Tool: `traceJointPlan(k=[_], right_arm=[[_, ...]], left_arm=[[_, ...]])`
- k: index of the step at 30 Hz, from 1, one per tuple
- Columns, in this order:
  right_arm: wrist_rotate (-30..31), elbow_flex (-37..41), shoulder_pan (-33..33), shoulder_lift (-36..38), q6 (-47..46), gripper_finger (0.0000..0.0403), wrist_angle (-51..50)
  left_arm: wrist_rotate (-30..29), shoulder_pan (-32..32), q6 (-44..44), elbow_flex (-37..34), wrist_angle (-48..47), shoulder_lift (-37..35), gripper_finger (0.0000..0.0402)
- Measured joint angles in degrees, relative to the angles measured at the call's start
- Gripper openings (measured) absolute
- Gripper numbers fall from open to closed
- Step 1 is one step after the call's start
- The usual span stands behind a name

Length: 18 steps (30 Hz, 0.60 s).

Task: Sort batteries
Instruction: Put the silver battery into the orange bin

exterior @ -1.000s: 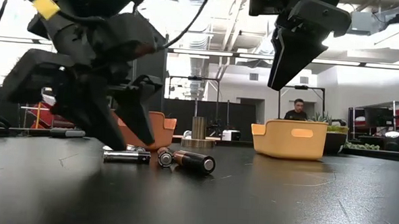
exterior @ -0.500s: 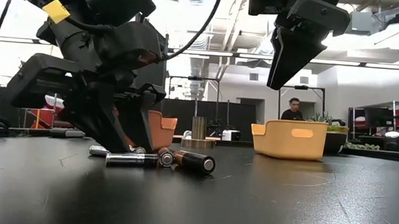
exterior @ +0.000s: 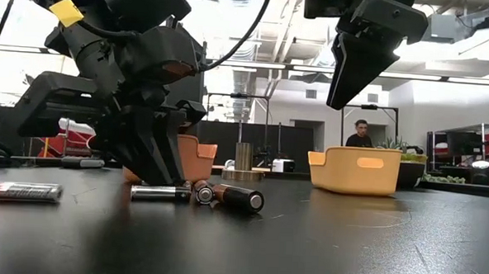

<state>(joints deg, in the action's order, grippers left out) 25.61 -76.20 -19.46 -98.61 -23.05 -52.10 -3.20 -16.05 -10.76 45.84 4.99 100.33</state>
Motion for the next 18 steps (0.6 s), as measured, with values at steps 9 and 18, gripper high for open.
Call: traceJointPlan(k=[9, 18], right_arm=[[0.0, 0.0, 0.0, 0.0, 0.0, 0.0234, 0.0], [0.0, 0.0, -0.8, 0.0, 0.4, 0.0234, 1.1]], left_arm=[[-3.3, 0.0, -2.5, 1.6, -0.3, 0.3, 0.0044], [-16.2, 0.0, -0.3, 2.4, -8.8, -9.6, 0.0042]])
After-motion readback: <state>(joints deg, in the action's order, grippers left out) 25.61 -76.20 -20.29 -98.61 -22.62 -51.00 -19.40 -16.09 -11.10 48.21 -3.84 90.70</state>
